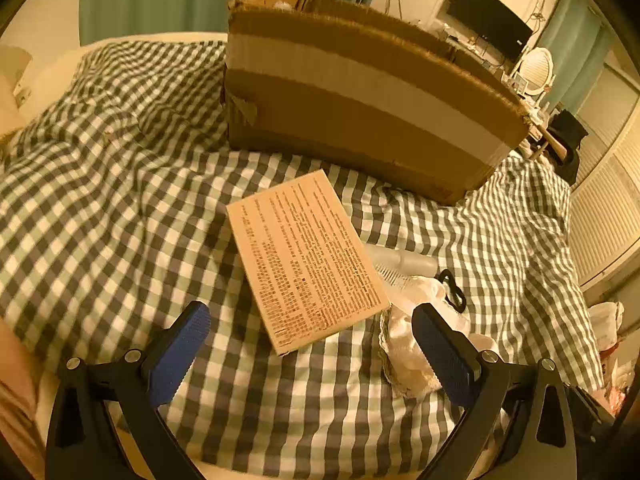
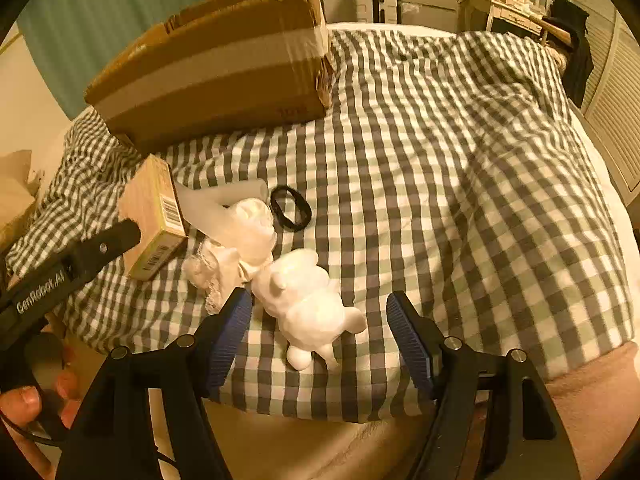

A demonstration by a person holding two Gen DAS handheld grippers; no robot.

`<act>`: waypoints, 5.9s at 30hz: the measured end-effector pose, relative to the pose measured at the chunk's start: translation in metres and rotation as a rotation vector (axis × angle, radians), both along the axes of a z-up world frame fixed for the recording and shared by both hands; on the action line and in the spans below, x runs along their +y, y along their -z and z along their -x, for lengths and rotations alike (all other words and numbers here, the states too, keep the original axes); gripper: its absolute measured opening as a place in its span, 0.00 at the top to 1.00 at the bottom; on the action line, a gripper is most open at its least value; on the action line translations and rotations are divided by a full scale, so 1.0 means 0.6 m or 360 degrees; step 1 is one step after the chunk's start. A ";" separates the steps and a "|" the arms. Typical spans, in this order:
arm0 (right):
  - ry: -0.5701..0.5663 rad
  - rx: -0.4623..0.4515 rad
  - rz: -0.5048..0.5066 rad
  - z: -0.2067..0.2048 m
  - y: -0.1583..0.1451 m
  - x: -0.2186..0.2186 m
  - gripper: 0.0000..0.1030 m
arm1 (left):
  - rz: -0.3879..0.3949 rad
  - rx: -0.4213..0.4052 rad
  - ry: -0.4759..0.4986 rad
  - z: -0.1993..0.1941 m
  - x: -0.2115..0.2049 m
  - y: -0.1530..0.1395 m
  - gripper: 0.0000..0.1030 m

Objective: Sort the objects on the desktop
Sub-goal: 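Grasp the tan printed leaflet with the left gripper while the right grasps the white figurine, then carry the leaflet and white figurine into the cardboard box and release both, then withdraw both grippers from the box back toward the remaining items, then grasp the white lace scrunchie with the left gripper while the right grasps the black hair tie, then carry the scrunchie and black hair tie into the cardboard box and release both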

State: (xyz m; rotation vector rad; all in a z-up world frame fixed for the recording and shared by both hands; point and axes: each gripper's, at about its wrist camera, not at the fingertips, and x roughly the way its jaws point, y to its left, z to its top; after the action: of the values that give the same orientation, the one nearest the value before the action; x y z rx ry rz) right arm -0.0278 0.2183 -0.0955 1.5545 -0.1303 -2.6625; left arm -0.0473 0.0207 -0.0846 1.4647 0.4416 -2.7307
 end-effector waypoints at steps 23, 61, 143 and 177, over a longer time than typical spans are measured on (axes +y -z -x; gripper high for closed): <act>-0.0020 -0.0162 -0.0037 0.049 0.069 -0.021 0.49 | -0.0094 0.0132 -0.0224 0.067 -0.021 0.075 0.17; -0.0116 0.0680 0.0024 0.111 -0.283 -0.083 0.50 | 0.0081 0.0783 -0.0060 0.029 -0.050 -0.253 0.19; -0.0084 0.0059 0.0224 0.131 0.016 0.009 0.54 | 0.0108 0.0151 0.0482 0.009 0.089 0.009 0.85; -0.0140 0.0432 0.0199 0.001 -0.170 -0.026 0.97 | 0.0161 0.0403 0.0529 -0.094 0.087 -0.118 0.85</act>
State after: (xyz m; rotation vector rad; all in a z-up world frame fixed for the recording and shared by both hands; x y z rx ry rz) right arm -0.0283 0.2026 0.0063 1.1250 -0.2052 -2.7044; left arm 0.0094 0.0729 -0.0137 1.2741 0.0603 -3.1597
